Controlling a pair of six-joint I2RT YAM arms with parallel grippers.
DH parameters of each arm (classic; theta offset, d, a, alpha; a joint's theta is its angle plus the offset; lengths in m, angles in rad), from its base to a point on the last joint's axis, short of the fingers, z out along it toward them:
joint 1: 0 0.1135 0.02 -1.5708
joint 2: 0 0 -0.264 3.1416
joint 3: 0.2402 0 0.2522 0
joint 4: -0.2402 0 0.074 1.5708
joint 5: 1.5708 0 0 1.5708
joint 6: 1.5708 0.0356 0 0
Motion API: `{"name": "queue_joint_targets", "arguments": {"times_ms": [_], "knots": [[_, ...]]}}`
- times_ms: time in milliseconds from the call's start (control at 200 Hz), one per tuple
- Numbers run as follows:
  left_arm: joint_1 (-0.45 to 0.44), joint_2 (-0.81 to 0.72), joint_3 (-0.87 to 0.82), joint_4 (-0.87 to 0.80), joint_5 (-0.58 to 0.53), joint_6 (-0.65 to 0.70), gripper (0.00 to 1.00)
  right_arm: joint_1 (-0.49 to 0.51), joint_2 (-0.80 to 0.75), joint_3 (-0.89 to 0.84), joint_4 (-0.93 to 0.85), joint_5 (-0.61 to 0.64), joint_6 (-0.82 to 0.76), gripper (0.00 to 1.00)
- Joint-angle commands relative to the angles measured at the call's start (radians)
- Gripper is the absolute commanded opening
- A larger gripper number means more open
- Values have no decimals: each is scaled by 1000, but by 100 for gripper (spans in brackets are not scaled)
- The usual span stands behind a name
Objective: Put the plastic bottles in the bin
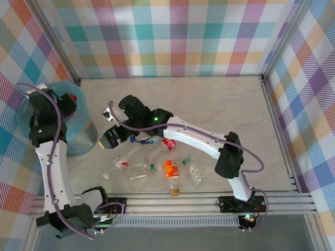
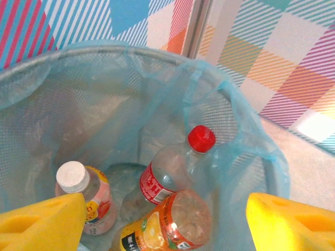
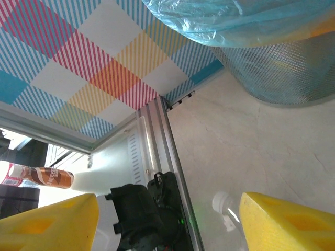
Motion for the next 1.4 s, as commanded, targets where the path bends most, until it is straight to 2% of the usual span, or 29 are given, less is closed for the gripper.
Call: {"name": "queue_joint_targets", "arguments": {"times_ms": [0, 50, 90, 310, 520, 705, 955, 1050, 1145, 1395], "knots": [[-29, -36, 60, -62, 21, -17, 80, -32, -131, -84, 69, 42, -15, 72], [-30, -47, 74, -76, 31, -19, 79, -42, -171, -133, 77, 64, -21, 72], [-72, -54, 84, -88, 35, -19, 79, -55, -205, -171, 80, 82, -25, 72], [-160, -73, 145, -144, 51, -41, 77, -129, -378, -387, 102, 131, -12, 72], [-316, -55, 189, -166, 12, -68, 75, -198, -535, -570, 7, 228, -42, 75], [-520, 7, 207, -164, -93, -76, 74, -271, -659, -728, -53, 307, -39, 79], [-828, 182, 289, -172, -232, -39, 76, -358, -736, -866, -133, 316, 20, 78], [-904, 266, 323, -183, -210, -30, 77, -365, -764, -912, -189, 327, 20, 78], [-957, 332, 333, -171, -142, -44, 78, -366, -803, -969, -248, 346, 32, 79], [-1053, 402, 207, 3, 47, -161, 78, -365, -913, -1170, -306, 310, 156, 80]]}}
